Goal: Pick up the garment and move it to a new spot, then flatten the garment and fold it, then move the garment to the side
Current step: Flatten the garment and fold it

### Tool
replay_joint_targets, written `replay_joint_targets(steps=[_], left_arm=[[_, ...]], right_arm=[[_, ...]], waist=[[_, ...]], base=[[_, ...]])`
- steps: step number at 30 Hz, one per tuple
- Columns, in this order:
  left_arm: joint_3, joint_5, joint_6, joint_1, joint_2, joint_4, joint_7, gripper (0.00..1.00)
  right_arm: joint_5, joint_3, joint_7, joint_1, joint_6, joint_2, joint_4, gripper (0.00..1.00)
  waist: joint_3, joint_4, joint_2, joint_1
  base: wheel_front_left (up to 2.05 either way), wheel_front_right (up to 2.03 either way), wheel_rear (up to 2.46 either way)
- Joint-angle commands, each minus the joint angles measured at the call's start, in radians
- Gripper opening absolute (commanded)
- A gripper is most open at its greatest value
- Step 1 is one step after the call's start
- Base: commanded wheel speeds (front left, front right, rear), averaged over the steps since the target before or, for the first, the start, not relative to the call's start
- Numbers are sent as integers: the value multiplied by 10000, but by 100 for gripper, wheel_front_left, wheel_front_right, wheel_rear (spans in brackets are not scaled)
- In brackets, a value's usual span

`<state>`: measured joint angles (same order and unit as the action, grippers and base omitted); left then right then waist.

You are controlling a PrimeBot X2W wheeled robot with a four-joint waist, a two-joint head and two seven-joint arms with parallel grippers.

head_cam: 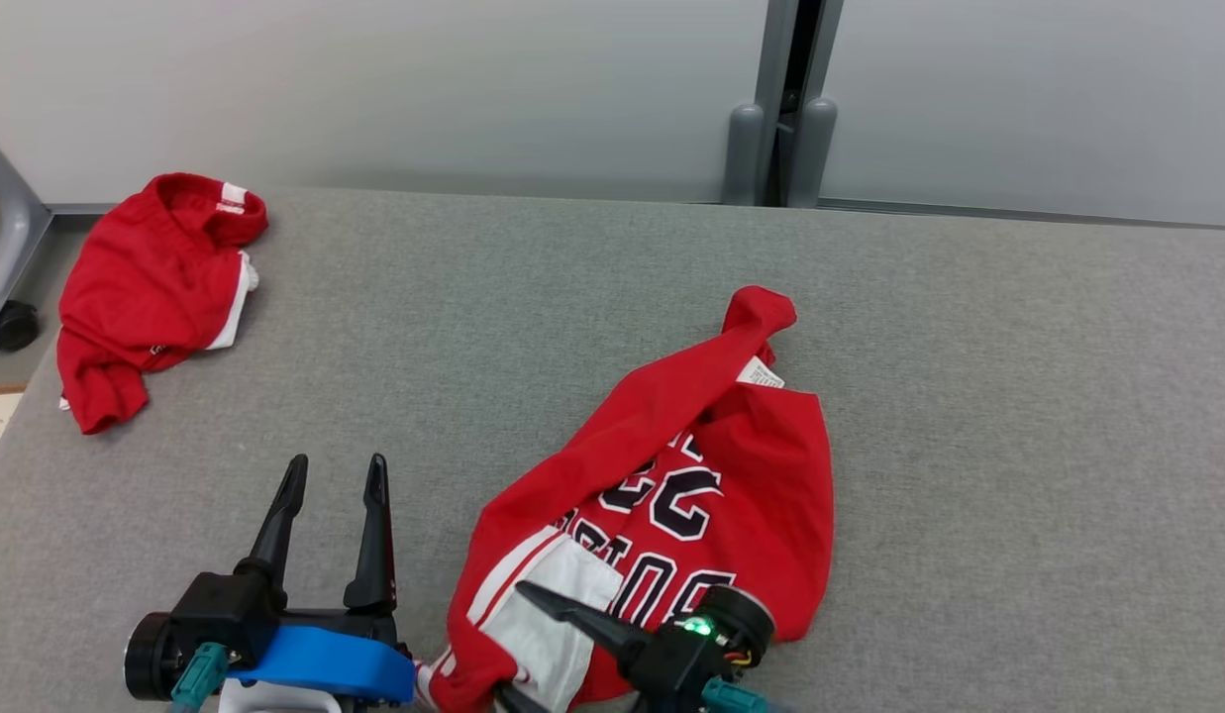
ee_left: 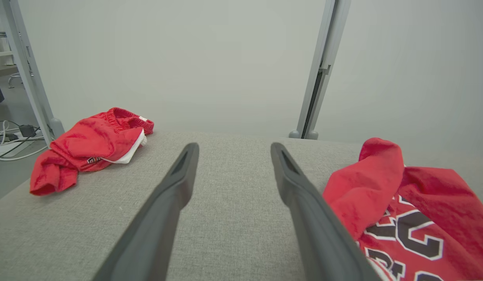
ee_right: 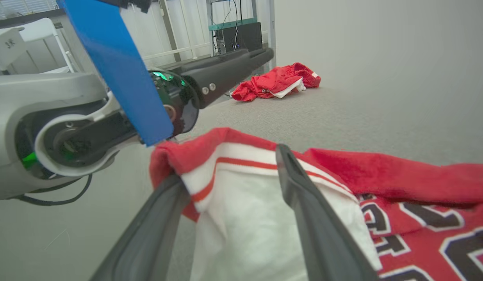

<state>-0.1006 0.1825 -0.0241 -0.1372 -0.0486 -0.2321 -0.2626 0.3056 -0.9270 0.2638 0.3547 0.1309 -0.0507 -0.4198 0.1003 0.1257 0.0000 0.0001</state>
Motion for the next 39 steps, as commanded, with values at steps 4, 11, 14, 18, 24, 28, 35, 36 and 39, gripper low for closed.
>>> replay_joint_targets(steps=[4, 11, 14, 18, 24, 28, 35, 36, 39], left_arm=[[98, -53, 34, 54, -34, 41, -34, 100], [180, -69, 6, 76, -34, 56, -34, 100], [178, -35, 28, 126, -31, 79, -34, 100], [157, -14, 19, 165, -34, 71, -34, 100], [112, 3, 20, 175, -34, 70, -34, 100], [118, 2, 45, 222, -34, 75, -34, 100], [200, -104, -28, 379, -34, 69, -34, 100], [217, -117, -24, 403, -34, 67, -34, 100], [260, -181, -68, 484, -34, 60, -34, 100]], right_arm=[[-661, 954, 11, 54, -3, 3, -233, 100], [-1450, 3368, 11, -365, -3, -579, 79, 100], [-1642, 4536, 11, -625, -3, -798, 240, 100], [-1902, 5974, 11, -1022, -3, -1020, 237, 100], [-2267, 7584, 11, -1547, -3, -1271, 202, 100], [-2427, 8513, 11, -1837, -3, -1146, 627, 100], [-2640, 9525, 11, -2286, -3, -693, 1836, 100], [-2660, 9624, 11, -2384, -3, -615, 2088, 100], [-2716, 9792, 11, -2768, -3, -394, 2713, 100]], waist=[[-111, -291, 0, -1], [-190, -641, 0, -1], [-224, -776, 0, -1], [-247, -920, 0, -1], [-276, -1085, 0, -1], [-331, -1176, 0, -1], [-553, -1295, 0, -1], [-595, -1307, 0, -1], [-721, -1325, 0, -1]], base=[[0, 0, 0], [0, 0, 0], [0, 0, 0], [0, 0, 0], [0, 0, 0], [0, 0, 0], [0, 0, 0], [0, 0, 0], [0, 0, 0]])
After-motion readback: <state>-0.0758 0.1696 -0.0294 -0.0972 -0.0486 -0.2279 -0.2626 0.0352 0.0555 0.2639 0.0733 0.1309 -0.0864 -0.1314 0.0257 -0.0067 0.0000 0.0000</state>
